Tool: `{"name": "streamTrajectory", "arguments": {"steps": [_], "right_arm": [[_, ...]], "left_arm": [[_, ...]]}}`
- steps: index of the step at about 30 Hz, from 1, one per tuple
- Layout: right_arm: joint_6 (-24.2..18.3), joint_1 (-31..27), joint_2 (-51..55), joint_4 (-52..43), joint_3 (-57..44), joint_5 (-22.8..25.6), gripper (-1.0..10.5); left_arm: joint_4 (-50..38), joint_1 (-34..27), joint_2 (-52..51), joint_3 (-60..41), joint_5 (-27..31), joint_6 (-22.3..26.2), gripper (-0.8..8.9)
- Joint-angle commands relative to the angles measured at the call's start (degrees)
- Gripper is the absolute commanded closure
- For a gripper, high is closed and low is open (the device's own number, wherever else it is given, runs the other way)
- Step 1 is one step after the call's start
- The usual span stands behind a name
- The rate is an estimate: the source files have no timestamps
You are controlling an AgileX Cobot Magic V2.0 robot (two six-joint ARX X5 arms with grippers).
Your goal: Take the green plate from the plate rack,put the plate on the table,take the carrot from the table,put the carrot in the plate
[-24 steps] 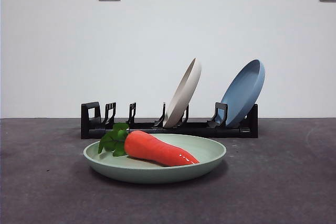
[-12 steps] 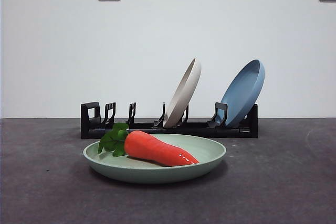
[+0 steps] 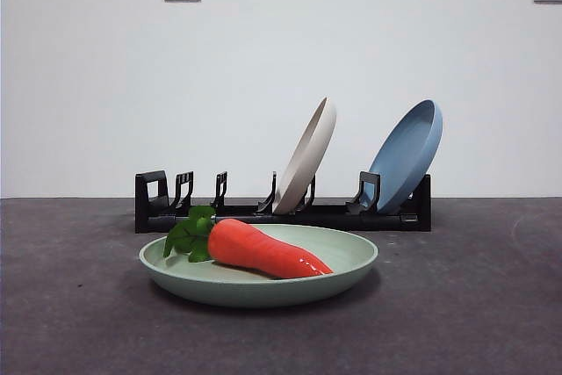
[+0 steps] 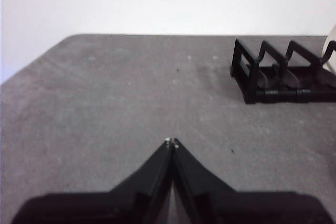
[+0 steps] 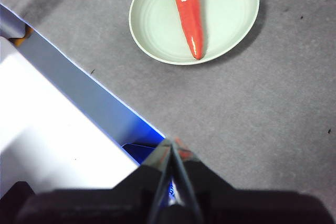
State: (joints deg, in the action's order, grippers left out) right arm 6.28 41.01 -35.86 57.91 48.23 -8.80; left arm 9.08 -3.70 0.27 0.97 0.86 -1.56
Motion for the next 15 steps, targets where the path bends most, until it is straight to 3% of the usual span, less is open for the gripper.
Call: {"name": "streamTrajectory", "arguments": {"steps": [1,15], "right_arm": [[0.52,0.04,0.13,-0.24,0.07,0.17,9.5],[0.52,0.04,0.15,-0.24,0.07,0.17,9.5]], "left_arm": [[1.64,-0.15,-0.17,-0.76,-0.33,-1.4,8.17],[1.44,-0.15,-0.15,-0.74,-1.01,-2.1,8.17]]}}
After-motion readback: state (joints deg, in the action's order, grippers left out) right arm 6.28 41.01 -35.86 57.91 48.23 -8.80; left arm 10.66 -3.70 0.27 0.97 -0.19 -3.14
